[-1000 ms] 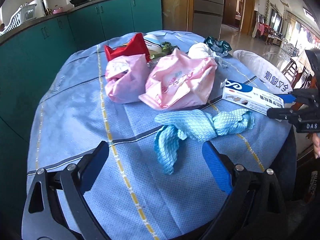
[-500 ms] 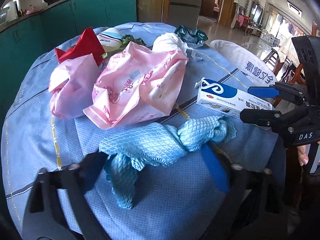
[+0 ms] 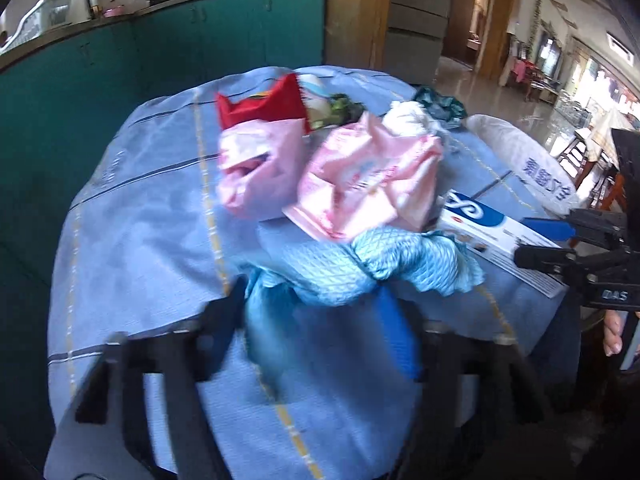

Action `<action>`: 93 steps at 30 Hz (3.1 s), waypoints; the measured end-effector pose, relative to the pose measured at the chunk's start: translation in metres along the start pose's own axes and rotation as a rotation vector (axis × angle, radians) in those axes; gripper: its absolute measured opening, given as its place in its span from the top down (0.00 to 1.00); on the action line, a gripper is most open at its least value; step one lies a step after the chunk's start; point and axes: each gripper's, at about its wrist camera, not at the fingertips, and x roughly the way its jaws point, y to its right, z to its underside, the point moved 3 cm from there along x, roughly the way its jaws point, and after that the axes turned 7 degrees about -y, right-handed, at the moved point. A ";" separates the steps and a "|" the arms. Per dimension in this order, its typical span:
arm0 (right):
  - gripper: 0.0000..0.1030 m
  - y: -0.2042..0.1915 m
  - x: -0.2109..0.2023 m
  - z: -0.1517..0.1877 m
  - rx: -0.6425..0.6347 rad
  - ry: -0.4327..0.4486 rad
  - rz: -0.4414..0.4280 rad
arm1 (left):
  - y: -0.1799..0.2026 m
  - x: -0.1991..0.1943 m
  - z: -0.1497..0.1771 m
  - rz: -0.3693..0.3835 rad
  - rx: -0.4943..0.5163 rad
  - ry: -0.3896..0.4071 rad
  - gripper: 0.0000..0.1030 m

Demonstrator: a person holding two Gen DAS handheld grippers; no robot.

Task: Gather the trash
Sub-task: 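Grasp the ointment box with the right gripper while the left grasps the blue mesh cloth, then lift the ointment box and blue mesh cloth off the table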

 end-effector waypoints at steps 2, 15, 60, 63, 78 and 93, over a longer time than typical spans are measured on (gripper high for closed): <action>0.50 -0.003 0.000 0.001 -0.005 0.000 0.006 | -0.010 -0.002 0.003 -0.004 -0.025 -0.001 0.16; 0.39 -0.002 0.019 -0.001 0.026 -0.034 0.041 | 0.011 0.024 -0.009 0.054 0.050 -0.022 0.19; 0.56 0.041 -0.046 -0.012 0.145 0.147 0.287 | 0.044 -0.032 -0.017 -0.099 0.089 0.126 0.62; 0.56 0.041 -0.038 -0.012 0.172 0.123 0.298 | 0.028 -0.026 -0.009 -0.115 0.053 0.104 0.62; 0.41 0.022 -0.003 -0.018 0.173 0.024 0.296 | 0.002 -0.004 0.014 -0.093 0.007 0.038 0.40; 0.35 0.012 0.006 -0.016 0.177 -0.001 0.311 | 0.004 -0.001 0.014 -0.051 0.020 0.051 0.32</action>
